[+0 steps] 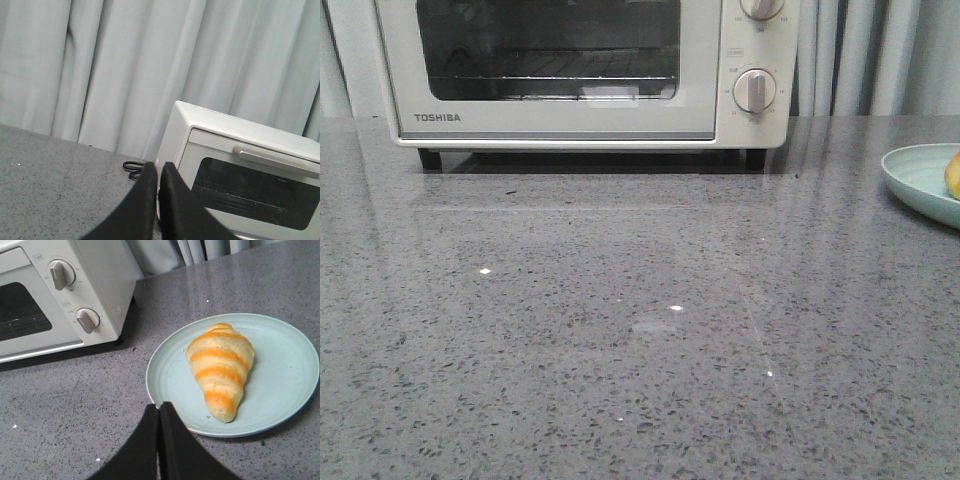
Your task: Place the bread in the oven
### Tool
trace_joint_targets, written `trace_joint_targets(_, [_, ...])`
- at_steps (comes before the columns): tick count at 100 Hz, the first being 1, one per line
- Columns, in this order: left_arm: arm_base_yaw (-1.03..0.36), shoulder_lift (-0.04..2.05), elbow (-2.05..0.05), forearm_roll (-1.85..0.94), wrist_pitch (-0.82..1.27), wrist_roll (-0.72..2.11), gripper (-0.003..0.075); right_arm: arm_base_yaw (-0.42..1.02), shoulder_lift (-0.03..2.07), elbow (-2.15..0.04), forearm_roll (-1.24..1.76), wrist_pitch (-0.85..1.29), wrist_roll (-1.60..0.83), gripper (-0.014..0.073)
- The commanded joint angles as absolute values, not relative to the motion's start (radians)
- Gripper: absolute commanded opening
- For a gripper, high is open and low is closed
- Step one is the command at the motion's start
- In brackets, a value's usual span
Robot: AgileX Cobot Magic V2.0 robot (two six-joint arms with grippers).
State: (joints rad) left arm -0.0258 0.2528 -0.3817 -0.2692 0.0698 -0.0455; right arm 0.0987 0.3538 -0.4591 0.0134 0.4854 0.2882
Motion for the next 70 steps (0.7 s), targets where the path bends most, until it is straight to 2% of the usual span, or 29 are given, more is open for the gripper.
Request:
trace_joint_targets(1, [-0.033,0.303,-0.448,-0.267,0.022,-0.024,-0.0021,0.101,0.411,-0.545,0.010,0.470,0.278,-0.0075])
trace_joint_targets(21, [-0.073,0.373,-0.517,-0.267,0.020,0.000,-0.0021,0.101,0.488,-0.635,0.010,0.538,0.239,-0.0075])
trace_joint_targets(42, [-0.251,0.474,-0.570,-0.265,0.000,0.079,-0.0021,0.101,0.553,-0.684,0.010,0.581,0.239,-0.0075])
trace_joint_targets(59, [-0.403,0.580,-0.588,-0.240,-0.151,0.079,-0.0022,0.101,0.568,-0.697,0.010,0.591,0.239,-0.0075])
trace_joint_targets(70, [-0.444,0.676,-0.615,-0.240,-0.194,0.079,-0.0022,0.102,0.568,-0.697,0.010,0.599,0.239,-0.0075])
